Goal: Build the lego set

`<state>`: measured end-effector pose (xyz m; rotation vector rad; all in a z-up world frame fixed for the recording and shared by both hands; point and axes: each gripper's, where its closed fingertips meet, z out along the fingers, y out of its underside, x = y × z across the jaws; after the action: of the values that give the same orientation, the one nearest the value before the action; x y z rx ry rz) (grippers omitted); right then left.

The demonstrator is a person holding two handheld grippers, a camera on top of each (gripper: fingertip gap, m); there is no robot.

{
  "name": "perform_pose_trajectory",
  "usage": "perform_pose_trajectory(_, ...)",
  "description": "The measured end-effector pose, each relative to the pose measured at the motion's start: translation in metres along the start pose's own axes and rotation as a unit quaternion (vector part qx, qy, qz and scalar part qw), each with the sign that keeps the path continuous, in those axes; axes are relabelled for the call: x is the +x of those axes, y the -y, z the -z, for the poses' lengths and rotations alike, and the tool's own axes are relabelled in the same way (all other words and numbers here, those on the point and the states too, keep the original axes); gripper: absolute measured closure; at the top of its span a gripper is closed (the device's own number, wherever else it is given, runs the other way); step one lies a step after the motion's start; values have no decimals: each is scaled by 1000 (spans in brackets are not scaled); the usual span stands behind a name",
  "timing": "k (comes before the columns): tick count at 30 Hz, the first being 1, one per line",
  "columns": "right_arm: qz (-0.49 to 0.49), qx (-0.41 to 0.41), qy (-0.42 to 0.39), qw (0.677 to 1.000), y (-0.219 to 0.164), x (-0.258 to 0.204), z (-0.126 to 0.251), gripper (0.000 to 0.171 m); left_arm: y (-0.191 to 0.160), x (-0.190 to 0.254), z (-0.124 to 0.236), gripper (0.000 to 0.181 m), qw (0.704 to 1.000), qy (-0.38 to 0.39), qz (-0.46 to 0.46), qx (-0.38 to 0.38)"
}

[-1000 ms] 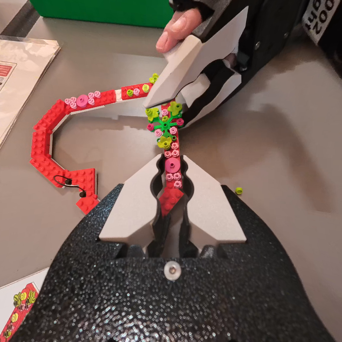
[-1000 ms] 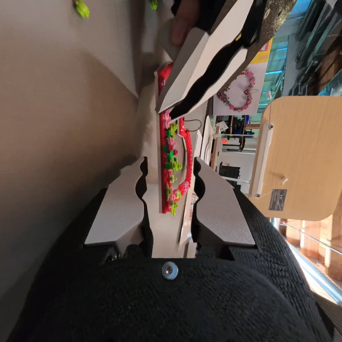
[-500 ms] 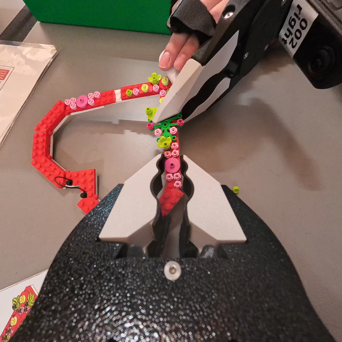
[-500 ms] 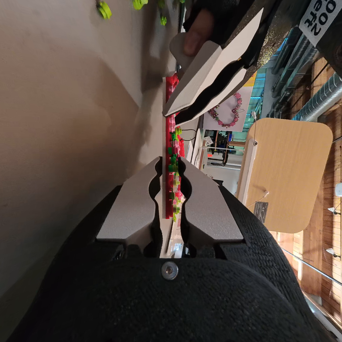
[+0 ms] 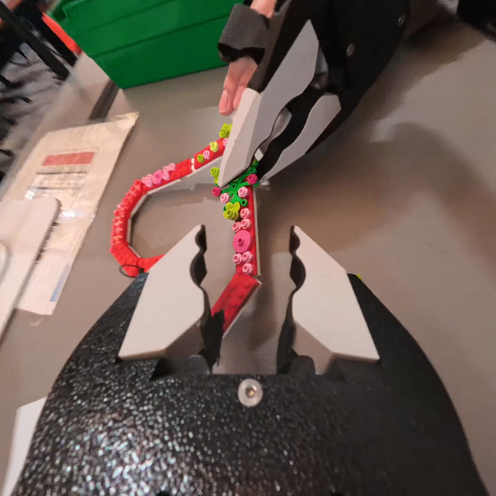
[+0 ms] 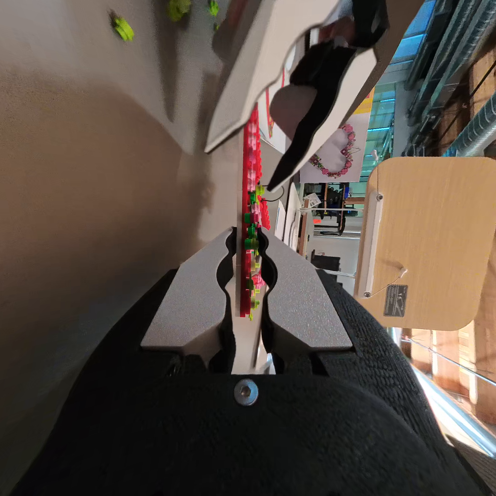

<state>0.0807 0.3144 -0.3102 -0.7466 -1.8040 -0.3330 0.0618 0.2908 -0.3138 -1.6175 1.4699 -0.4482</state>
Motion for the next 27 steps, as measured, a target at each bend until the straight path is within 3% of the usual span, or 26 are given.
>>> perform_pose_trajectory(1, -6, 0, 2, 1000, 0, 0, 0, 158, 0, -1, 0, 116, 999, 24, -32, -2)
perform_pose_trajectory(6, -30, -1, 11, 999, 1, 4, -1, 157, 9, -10, 3, 127, 962, 146, -230, -1)
perform_pose_trajectory(11, -58, 2, 22, 998, 2, 7, -1, 158, 7, -15, -2, 140, 923, 195, -330, -28)
perform_pose_trajectory(17, -80, 8, 32, 996, 5, 10, 1, 158, 13, -20, -3, 163, 912, 218, -347, -21)
perform_pose_trajectory(27, -104, 19, 41, 994, 7, 12, 2, 157, 15, -24, -1, 164, 905, 238, -350, -24)
